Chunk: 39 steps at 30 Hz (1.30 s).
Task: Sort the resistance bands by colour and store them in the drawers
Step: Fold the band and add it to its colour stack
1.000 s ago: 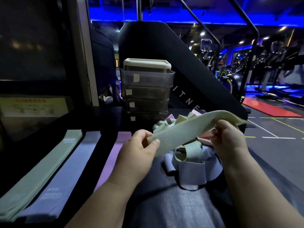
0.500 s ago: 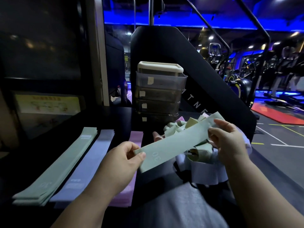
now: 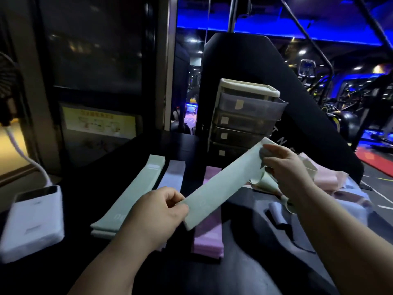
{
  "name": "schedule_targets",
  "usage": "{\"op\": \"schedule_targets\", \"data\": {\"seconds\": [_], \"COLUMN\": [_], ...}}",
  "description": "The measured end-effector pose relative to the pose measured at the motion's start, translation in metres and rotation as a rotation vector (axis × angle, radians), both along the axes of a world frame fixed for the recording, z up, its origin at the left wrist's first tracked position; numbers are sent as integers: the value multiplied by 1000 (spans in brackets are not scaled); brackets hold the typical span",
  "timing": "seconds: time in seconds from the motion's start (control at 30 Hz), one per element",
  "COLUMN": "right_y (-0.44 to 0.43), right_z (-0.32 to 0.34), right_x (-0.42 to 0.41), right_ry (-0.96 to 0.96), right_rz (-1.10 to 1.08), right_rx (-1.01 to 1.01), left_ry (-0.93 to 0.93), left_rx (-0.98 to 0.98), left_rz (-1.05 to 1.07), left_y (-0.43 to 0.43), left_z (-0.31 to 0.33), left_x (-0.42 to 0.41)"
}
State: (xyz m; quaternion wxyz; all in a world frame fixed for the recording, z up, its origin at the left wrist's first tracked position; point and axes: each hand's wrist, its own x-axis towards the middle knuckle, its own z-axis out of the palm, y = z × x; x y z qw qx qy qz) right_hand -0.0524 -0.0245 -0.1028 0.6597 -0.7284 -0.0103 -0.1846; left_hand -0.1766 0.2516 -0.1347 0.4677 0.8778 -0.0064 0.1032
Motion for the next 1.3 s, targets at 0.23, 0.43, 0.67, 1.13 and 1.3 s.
{"op": "schedule_targets", "data": {"seconds": [0.23, 0.43, 0.67, 1.13, 1.3], "right_y": [63, 113, 169, 233, 238], "right_z": [-5, -11, -15, -34, -42], "right_x": [40, 63, 86, 112, 117], "right_ry": [33, 82, 99, 92, 123], "right_rz": [-46, -18, 111, 239, 240], "right_rx": [-97, -218, -268, -408, -449], "left_ry": [-28, -15, -28, 2, 33], "left_rx": [1, 55, 107, 259, 287], "left_rz": [49, 121, 233, 301, 278], "left_y": [34, 62, 100, 125, 126], "left_z": [0, 1, 3, -1, -2], "left_x": [-2, -7, -15, -20, -20]}}
